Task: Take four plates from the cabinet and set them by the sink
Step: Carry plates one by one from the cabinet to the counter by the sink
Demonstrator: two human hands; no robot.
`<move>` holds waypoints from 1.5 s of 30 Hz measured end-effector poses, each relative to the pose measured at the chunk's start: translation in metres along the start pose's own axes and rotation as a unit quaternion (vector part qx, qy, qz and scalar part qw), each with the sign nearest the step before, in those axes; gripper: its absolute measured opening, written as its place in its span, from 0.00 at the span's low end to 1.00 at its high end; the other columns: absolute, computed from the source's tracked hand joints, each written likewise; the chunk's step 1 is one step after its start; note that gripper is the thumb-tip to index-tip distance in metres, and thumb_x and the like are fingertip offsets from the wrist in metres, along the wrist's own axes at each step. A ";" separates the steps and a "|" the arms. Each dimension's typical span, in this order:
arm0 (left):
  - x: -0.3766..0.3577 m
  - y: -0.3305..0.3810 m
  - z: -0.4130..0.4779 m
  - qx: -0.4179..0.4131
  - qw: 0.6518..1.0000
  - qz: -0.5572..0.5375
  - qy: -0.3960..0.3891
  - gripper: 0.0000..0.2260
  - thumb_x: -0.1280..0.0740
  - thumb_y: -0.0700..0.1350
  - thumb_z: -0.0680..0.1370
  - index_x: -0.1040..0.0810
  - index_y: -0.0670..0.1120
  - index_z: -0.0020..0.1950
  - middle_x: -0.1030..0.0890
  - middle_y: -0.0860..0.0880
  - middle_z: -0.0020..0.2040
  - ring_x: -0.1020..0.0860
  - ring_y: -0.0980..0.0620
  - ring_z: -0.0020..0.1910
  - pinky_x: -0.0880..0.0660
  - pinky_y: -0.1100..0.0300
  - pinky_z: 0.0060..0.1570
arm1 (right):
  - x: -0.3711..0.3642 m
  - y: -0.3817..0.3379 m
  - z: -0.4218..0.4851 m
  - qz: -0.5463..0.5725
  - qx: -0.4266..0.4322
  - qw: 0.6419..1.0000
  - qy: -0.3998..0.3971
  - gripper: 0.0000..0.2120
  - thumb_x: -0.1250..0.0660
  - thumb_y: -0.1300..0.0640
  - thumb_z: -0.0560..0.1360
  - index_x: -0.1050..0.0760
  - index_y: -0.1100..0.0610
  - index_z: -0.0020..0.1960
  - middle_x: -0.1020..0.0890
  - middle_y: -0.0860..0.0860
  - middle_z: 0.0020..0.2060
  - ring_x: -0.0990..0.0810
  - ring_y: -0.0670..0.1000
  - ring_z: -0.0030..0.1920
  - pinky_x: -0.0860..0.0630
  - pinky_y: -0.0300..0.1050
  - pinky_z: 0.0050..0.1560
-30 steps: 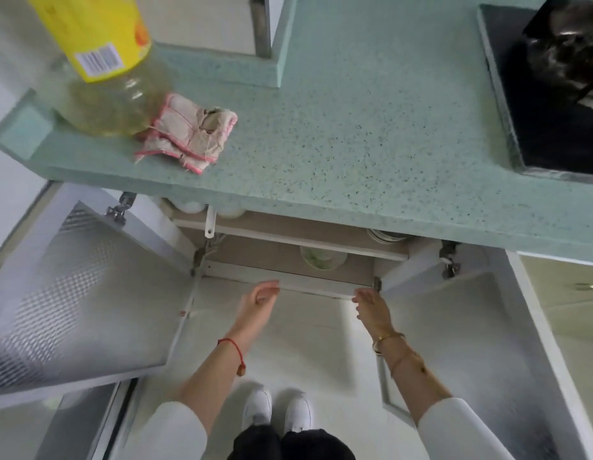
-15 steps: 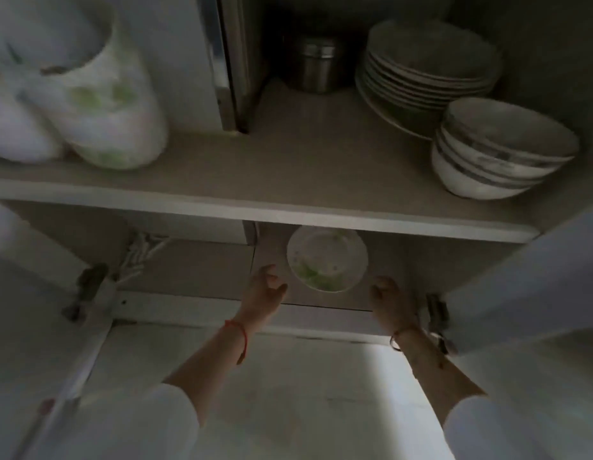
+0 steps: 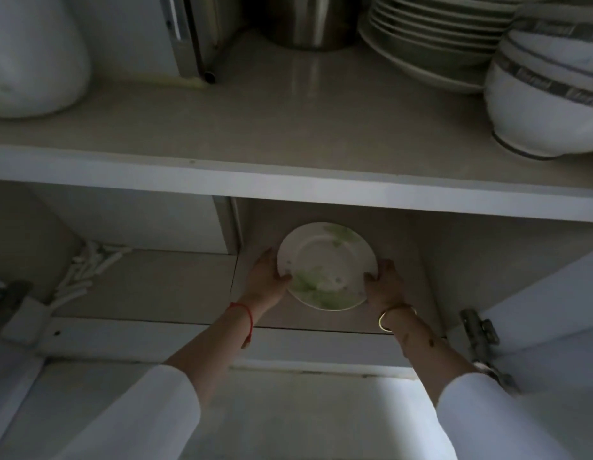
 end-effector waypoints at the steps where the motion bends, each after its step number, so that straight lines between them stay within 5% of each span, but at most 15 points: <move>1: 0.000 -0.002 0.002 -0.002 1.000 -0.003 -0.002 0.27 0.30 0.47 0.67 0.24 0.42 0.65 0.19 0.41 0.61 0.21 0.41 0.60 0.22 0.46 0.58 | 0.000 0.000 0.001 0.000 0.005 1.000 0.003 0.17 0.35 0.69 0.72 0.29 0.72 0.60 0.22 0.69 0.57 0.23 0.68 0.58 0.30 0.53 0.56; 6: 0.009 -0.003 -0.012 -0.003 0.997 -0.072 0.007 0.21 0.30 0.39 0.60 0.18 0.42 0.53 0.14 0.40 0.49 0.16 0.40 0.51 0.17 0.42 0.45 | 0.003 0.004 -0.009 0.036 -0.006 0.999 -0.003 0.16 0.34 0.70 0.70 0.28 0.67 0.58 0.19 0.66 0.50 0.20 0.64 0.53 0.27 0.50 0.50; 9: 0.016 -0.002 -0.033 0.025 0.991 -0.132 0.007 0.18 0.29 0.29 0.64 0.21 0.47 0.48 0.15 0.42 0.46 0.16 0.41 0.50 0.17 0.41 0.45 | 0.002 0.008 -0.023 0.065 -0.006 0.998 -0.016 0.16 0.34 0.70 0.71 0.29 0.66 0.59 0.24 0.58 0.43 0.24 0.58 0.48 0.32 0.44 0.45; 13: 0.031 -0.001 -0.067 0.039 0.985 -0.168 0.012 0.20 0.28 0.29 0.64 0.20 0.55 0.41 0.16 0.49 0.37 0.15 0.44 0.48 0.17 0.43 0.46 | 0.005 0.005 -0.052 0.134 -0.022 0.990 -0.033 0.14 0.37 0.72 0.74 0.29 0.68 0.59 0.24 0.54 0.44 0.25 0.56 0.49 0.27 0.32 0.42; 16: 0.044 0.004 -0.101 0.059 0.976 -0.210 0.000 0.22 0.29 0.25 0.66 0.18 0.55 0.36 0.14 0.50 0.36 0.14 0.50 0.41 0.16 0.42 0.41 | 0.015 0.003 -0.080 0.160 -0.053 0.984 -0.056 0.15 0.38 0.70 0.73 0.29 0.60 0.58 0.22 0.58 0.47 0.23 0.60 0.49 0.22 0.45 0.46; 20: 0.078 0.024 -0.166 0.133 0.962 -0.238 0.008 0.24 0.26 0.27 0.67 0.23 0.51 0.54 0.20 0.48 0.51 0.17 0.46 0.46 0.15 0.48 0.36 | 0.056 -0.019 -0.144 0.145 -0.103 0.981 -0.083 0.17 0.38 0.64 0.72 0.30 0.55 0.59 0.20 0.56 0.46 0.23 0.57 0.44 0.22 0.56 0.47; 24: 0.126 0.067 -0.236 0.146 0.968 -0.206 -0.012 0.27 0.31 0.25 0.71 0.32 0.43 0.66 0.27 0.45 0.57 0.20 0.44 0.48 0.16 0.54 0.36 | 0.121 -0.060 -0.211 0.142 -0.153 0.972 -0.111 0.14 0.38 0.65 0.73 0.34 0.50 0.53 0.21 0.52 0.41 0.22 0.59 0.44 0.22 0.57 0.48; 29: 0.194 0.150 -0.322 0.156 0.970 -0.186 -0.036 0.28 0.32 0.26 0.71 0.31 0.47 0.67 0.24 0.45 0.57 0.19 0.41 0.48 0.16 0.43 0.44 | 0.221 -0.115 -0.290 0.130 -0.180 0.969 -0.108 0.12 0.38 0.63 0.72 0.33 0.50 0.51 0.21 0.53 0.37 0.22 0.58 0.36 0.20 0.59 0.44; 37: 0.305 0.314 -0.440 0.113 0.965 -0.229 -0.057 0.26 0.33 0.24 0.73 0.32 0.44 0.66 0.25 0.46 0.59 0.23 0.49 0.46 0.21 0.67 0.35 | 0.399 -0.230 -0.382 0.194 -0.184 0.960 -0.083 0.15 0.38 0.67 0.74 0.33 0.46 0.48 0.22 0.51 0.36 0.25 0.52 0.32 0.27 0.46 0.34; 40: 0.340 0.374 -0.475 0.096 0.965 -0.232 -0.071 0.27 0.33 0.27 0.74 0.31 0.46 0.69 0.25 0.48 0.62 0.22 0.49 0.49 0.20 0.67 0.38 | 0.470 -0.270 -0.408 0.229 -0.176 0.955 -0.072 0.16 0.39 0.70 0.75 0.32 0.48 0.48 0.23 0.56 0.37 0.28 0.53 0.30 0.30 0.41 0.26; 45: 0.389 0.476 -0.508 0.053 0.964 -0.233 -0.117 0.28 0.28 0.33 0.73 0.31 0.50 0.70 0.26 0.51 0.63 0.21 0.49 0.55 0.19 0.65 0.41 | 0.574 -0.322 -0.440 0.262 -0.178 0.948 -0.031 0.13 0.38 0.70 0.73 0.30 0.54 0.52 0.23 0.66 0.41 0.27 0.56 0.33 0.30 0.45 0.27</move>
Point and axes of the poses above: each hand's wrist, its own z-axis towards the middle knuckle, its own x-axis out of the back of the hand, y = z × x, the point moved 2 cm from there along z, towards the middle knuckle
